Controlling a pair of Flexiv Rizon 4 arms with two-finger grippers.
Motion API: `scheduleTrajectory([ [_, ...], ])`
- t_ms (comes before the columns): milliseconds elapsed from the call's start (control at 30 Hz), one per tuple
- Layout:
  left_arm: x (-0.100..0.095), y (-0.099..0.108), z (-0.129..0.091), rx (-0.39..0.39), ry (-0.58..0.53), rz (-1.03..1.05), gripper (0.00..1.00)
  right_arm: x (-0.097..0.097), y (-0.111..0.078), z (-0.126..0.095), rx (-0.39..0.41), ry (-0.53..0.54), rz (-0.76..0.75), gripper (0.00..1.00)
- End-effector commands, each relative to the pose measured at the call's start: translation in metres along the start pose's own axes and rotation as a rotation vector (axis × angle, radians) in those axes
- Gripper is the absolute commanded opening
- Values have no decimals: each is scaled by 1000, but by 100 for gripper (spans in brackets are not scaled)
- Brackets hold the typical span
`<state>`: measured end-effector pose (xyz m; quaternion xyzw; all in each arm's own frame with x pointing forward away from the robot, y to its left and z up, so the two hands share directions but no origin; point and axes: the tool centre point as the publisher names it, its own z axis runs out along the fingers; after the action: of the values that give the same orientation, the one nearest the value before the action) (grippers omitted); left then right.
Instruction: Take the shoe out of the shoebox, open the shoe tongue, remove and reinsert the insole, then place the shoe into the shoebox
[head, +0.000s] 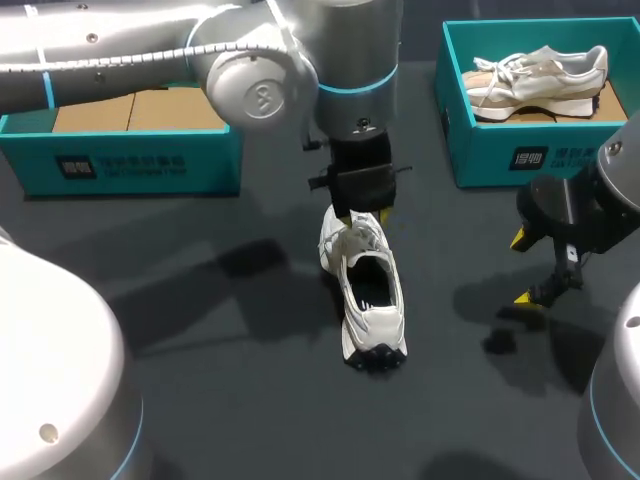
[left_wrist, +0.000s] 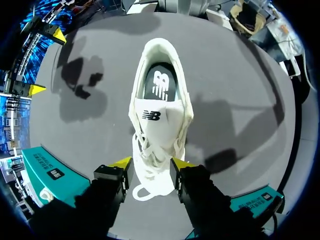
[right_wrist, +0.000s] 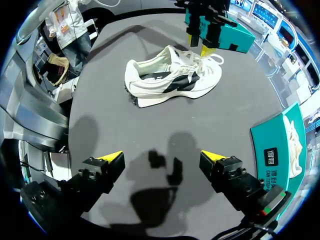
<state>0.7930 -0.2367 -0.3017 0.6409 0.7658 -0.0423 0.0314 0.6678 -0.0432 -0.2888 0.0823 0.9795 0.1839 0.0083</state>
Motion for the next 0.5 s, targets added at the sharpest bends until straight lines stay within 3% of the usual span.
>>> scheduleTrajectory([
  [33,4,-2,-9,11,-2,9,41,1,0,0,1,-2,0,100],
  [267,6,-20,-5,73,6,53,37,1,0,0,1,-2,0,100],
  [433,7,-38,17,109,19,81,34,1,0,0,1,-2,0,100],
  [500,8,-47,28,128,21,89,28,1,0,0,1,-2,0,100],
])
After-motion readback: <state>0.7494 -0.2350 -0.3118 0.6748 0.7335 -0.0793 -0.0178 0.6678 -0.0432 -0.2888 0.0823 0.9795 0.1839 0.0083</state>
